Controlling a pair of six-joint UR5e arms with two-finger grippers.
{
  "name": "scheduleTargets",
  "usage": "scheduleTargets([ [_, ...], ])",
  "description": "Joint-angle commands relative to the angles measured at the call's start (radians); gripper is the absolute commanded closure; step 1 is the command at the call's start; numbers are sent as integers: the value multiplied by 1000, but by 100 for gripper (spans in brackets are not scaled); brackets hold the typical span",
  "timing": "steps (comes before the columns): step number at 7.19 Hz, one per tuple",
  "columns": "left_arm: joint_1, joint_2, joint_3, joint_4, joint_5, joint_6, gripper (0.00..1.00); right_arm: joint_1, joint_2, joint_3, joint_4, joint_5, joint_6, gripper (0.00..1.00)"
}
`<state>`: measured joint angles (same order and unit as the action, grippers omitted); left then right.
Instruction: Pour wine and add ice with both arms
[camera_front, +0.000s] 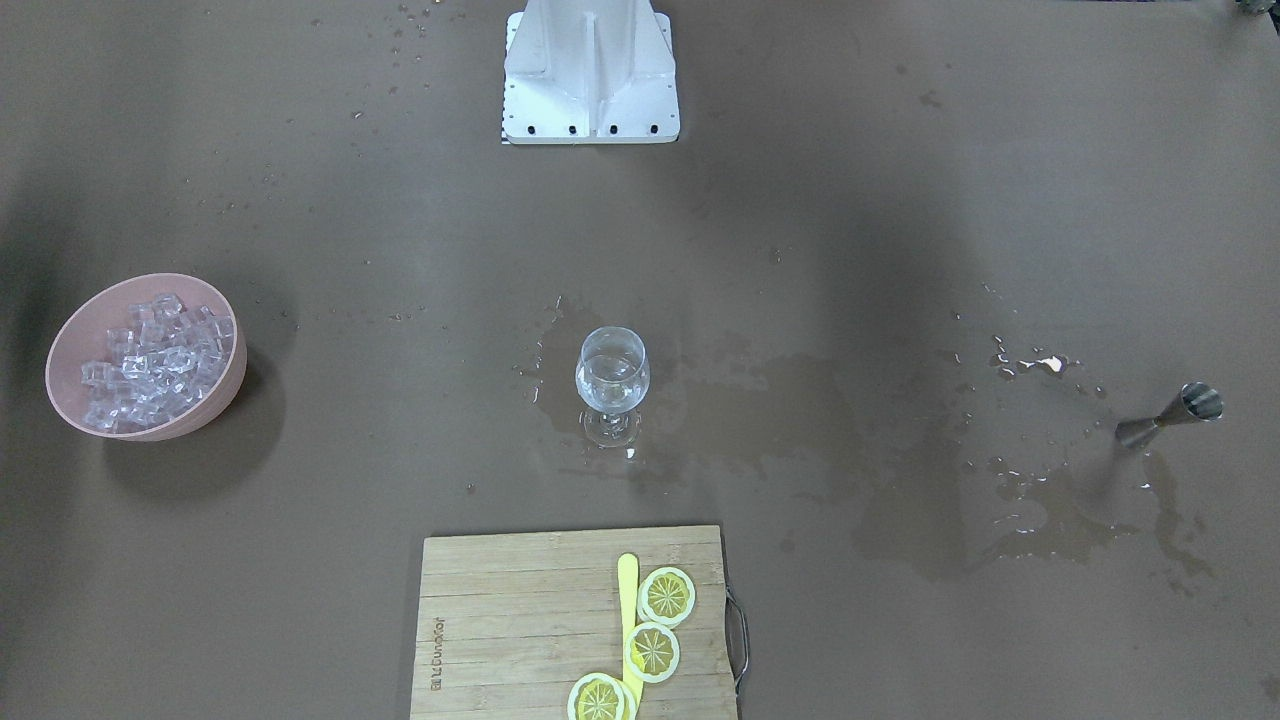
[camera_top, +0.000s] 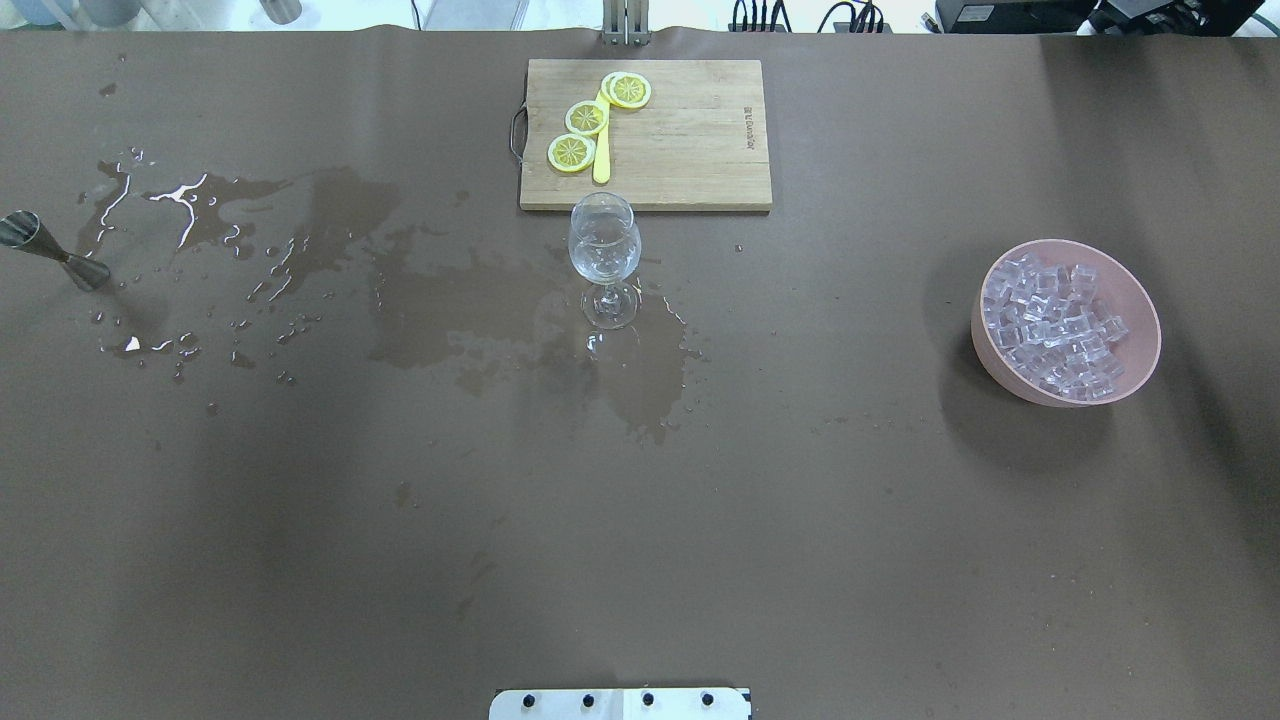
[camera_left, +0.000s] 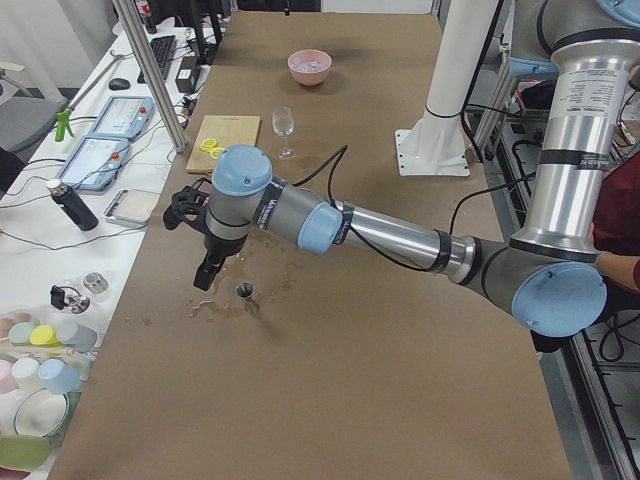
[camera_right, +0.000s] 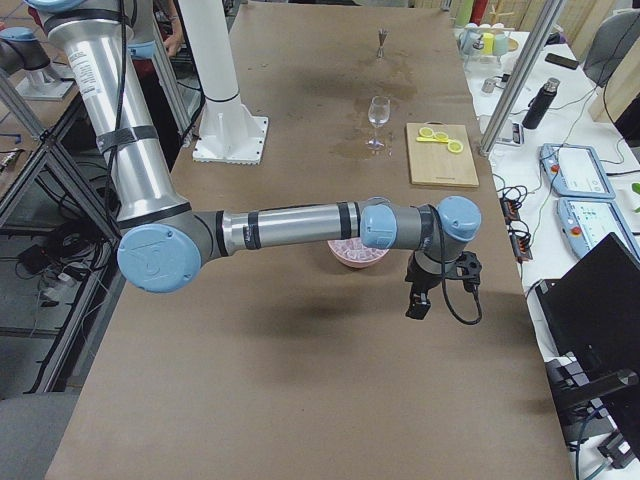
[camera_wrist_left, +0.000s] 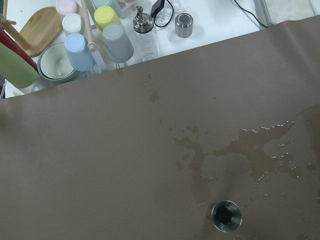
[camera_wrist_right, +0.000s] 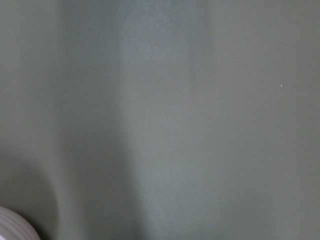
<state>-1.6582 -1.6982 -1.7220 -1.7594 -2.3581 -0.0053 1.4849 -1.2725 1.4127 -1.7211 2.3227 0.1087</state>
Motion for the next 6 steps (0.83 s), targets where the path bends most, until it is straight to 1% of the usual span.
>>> scheduleTargets([
  [1,0,9,-14,1,-1,-2,2,1,-2,11,0,7,2,0],
  [4,0,41,-27,-5,-3,-2,2,0,8,23,-9,7,5,0],
  [5,0,49,-40,-12,-4,-46,2,-5,15,23,-3,7,25,0],
  [6,3,70,-41,-97,-3,-121,2,-33,16,32,0,6,57,0],
])
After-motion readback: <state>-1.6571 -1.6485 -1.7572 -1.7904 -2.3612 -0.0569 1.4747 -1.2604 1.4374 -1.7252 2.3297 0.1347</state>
